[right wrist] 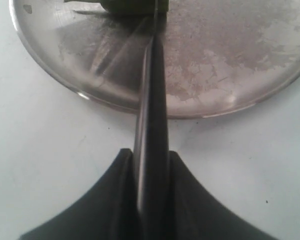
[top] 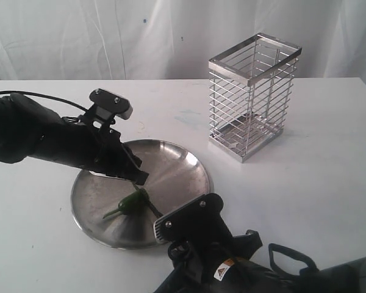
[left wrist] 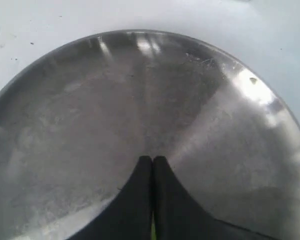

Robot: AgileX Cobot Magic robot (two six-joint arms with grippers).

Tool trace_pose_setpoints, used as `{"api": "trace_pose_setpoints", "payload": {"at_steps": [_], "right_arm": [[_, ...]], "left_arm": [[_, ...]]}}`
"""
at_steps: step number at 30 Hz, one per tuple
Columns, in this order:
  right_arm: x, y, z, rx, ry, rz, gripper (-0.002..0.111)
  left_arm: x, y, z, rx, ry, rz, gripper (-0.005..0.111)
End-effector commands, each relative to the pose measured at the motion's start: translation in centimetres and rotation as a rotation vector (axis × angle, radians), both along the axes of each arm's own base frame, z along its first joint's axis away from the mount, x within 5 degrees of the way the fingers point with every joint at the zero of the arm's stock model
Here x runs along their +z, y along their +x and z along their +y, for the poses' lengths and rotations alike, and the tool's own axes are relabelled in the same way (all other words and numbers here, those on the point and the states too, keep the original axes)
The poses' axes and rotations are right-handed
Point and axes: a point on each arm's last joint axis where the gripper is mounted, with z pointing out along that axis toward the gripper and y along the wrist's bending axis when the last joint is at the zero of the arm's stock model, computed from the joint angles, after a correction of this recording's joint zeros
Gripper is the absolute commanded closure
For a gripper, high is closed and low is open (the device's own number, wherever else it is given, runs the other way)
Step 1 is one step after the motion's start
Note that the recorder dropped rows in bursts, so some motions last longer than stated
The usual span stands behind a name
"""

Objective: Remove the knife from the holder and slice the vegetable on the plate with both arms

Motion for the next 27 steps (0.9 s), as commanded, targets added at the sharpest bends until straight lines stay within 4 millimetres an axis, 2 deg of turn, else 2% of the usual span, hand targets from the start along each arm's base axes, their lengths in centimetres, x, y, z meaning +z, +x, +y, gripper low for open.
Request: {"api": "trace_pose_setpoints", "payload": {"at_steps": [1,7,11,17,27], "right_arm": [[0.0,0.1,0.1,0.003,-0.003,0.005,0.108],[-0.2,-0.2,0.1,0.007,-0.006,0.037,0.108],[-0.3,-0.2,0.0,-0.001,-0.008,0.049,0.108],[-1.9,-0.4,0.1,0.009,-0.061,0.094,0.108],[-1.6,-0.2,0.7,0.027,-0.056,0.079,0.108]], "left_arm": [[-1.1,-0.2,0.1,-0.001,0.011,0.036,0.107],[-2.3,0.0,0.0,-0.002,0.022,0.067,0.107],[-2.4,0.0,0.0,-0.002,0.023,0.07,0.107],[-2.4,0.0,0.0,-0.002,0.023,0.07,0.107],[-2.4,0.0,0.0,0.002,0.02,0.072,0.107]]}}
